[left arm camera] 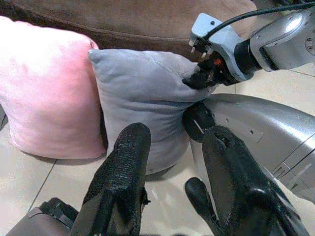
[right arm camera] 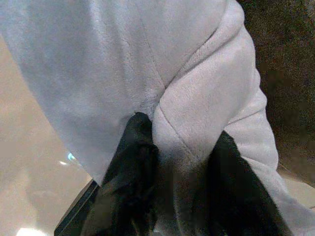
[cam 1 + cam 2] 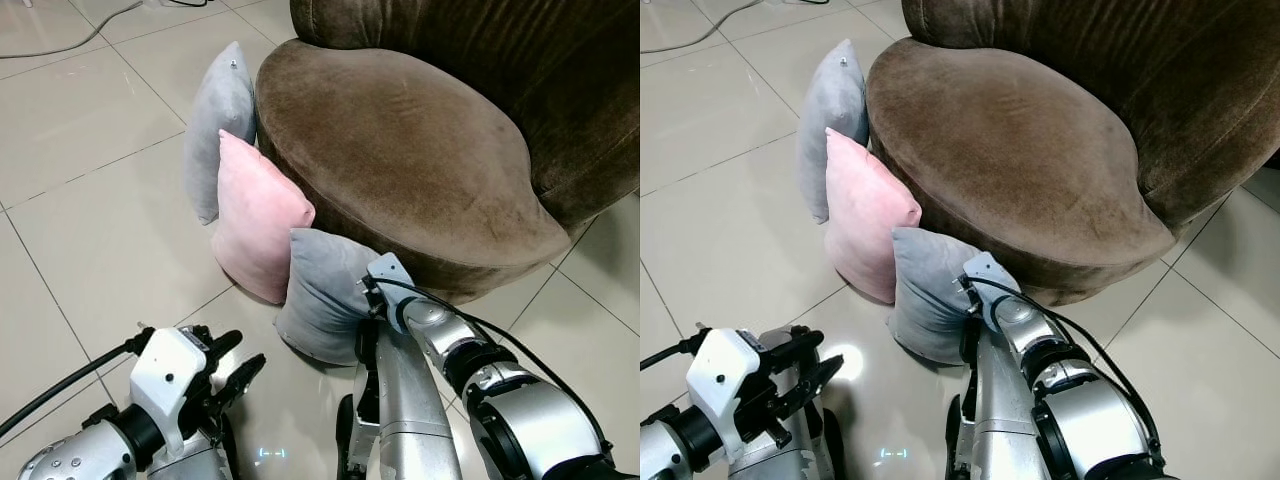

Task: Move the pillow to the sofa from floor

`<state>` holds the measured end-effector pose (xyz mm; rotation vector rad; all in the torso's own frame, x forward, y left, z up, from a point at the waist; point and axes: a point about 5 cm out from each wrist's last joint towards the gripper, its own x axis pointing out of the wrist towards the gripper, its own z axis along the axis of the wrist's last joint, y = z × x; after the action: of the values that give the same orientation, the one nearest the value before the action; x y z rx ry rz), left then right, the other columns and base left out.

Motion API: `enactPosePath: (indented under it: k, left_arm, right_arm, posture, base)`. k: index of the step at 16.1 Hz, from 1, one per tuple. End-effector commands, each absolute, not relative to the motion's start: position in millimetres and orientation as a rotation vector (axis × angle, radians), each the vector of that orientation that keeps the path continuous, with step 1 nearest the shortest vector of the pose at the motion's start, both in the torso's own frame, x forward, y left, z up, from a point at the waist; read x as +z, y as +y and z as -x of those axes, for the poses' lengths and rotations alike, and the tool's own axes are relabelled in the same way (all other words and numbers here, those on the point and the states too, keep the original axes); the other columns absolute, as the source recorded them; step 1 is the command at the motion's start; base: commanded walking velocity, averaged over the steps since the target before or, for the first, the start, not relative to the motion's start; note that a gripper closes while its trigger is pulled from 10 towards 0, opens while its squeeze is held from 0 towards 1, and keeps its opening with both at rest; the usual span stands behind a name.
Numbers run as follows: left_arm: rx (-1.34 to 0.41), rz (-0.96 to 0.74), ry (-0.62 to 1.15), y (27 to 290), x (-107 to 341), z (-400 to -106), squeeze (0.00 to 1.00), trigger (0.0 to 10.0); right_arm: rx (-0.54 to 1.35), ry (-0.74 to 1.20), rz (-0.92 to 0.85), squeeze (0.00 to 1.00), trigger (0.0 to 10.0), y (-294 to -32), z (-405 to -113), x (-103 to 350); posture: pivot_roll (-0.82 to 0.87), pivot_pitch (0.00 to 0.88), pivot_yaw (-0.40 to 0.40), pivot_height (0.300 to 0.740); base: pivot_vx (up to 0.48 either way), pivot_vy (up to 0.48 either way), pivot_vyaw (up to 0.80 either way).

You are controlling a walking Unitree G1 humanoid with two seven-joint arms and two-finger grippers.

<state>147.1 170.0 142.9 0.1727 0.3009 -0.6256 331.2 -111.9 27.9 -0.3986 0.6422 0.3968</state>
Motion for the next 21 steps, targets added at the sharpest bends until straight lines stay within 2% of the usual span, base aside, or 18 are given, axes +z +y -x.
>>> enactPosePath:
  k: [1,7,9,10,14,16,17,18,19,21]
  left_arm:
    - [-0.635,-0.163,0.310,166.9,140.7,-144.0,0.00,10.0]
    - [-0.593,-0.159,0.314,167.1,134.3,-144.7,0.00,10.0]
    - [-0.539,-0.140,0.306,169.9,133.5,-145.4,0.00,10.0]
    - [-0.528,-0.139,0.308,171.3,129.7,-147.5,0.00,10.0]
    - [-0.425,-0.150,0.290,181.1,125.9,-153.1,0.00,10.0]
    - [-0.314,-0.110,0.246,191.7,129.3,-167.2,0.00,10.0]
    - [-0.296,-0.096,0.225,192.0,133.1,-170.6,0.00,10.0]
    - [-0.275,-0.099,0.169,191.8,141.9,-186.1,0.00,10.0]
    - [-0.269,-0.111,0.158,191.9,143.4,-190.0,0.00,10.0]
    - [-0.228,-0.126,0.118,195.0,150.2,-203.8,0.00,10.0]
  right_arm:
    - [0.402,0.713,0.388,0.00,0.0,-114.9,-320.8,15.2]
    - [0.412,0.692,0.321,0.00,0.0,-106.8,-319.9,15.3]
    - [0.376,0.661,0.223,0.00,0.0,-107.4,-326.0,22.5]
    - [0.375,0.648,0.196,0.00,0.0,-106.2,-327.3,24.3]
    - [0.360,0.531,-0.073,0.00,0.0,-109.7,-343.7,48.3]
    - [0.379,0.383,-0.320,0.00,0.0,-125.2,-362.8,85.0]
    - [0.389,0.347,-0.357,0.00,0.0,-129.6,-365.5,93.6]
    - [0.422,0.199,-0.465,0.00,0.0,-144.2,-372.6,129.5]
    - [0.423,0.151,-0.485,0.00,0.0,-149.3,-373.8,141.3]
    - [0.380,-0.056,-0.552,0.00,0.0,-174.3,-376.4,197.7]
  posture:
    - [0.08,0.191,-0.144,0.490]
    - [0.09,0.122,-0.136,0.490]
    - [0.09,0.077,-0.133,0.490]
    - [0.09,0.024,-0.131,0.490]
    - [0.10,0.000,-0.125,0.490]
    - [0.09,0.000,-0.106,0.490]
    - [0.08,0.000,-0.101,0.490]
    - [0.06,0.000,-0.067,0.490]
    - [0.05,0.000,-0.059,0.490]
    - [0.04,0.000,-0.039,0.490]
  base:
    - [0.000,0.000,0.00]
    - [0.000,0.000,0.00]
    - [0.000,0.000,0.00]
    - [0.000,0.000,0.00]
    - [0.000,0.000,0.00]
    - [0.000,0.000,0.00]
    - [0.000,0.000,0.00]
    - [0.000,0.000,0.00]
    - [0.000,0.000,0.00]
    - [0.000,0.000,0.00]
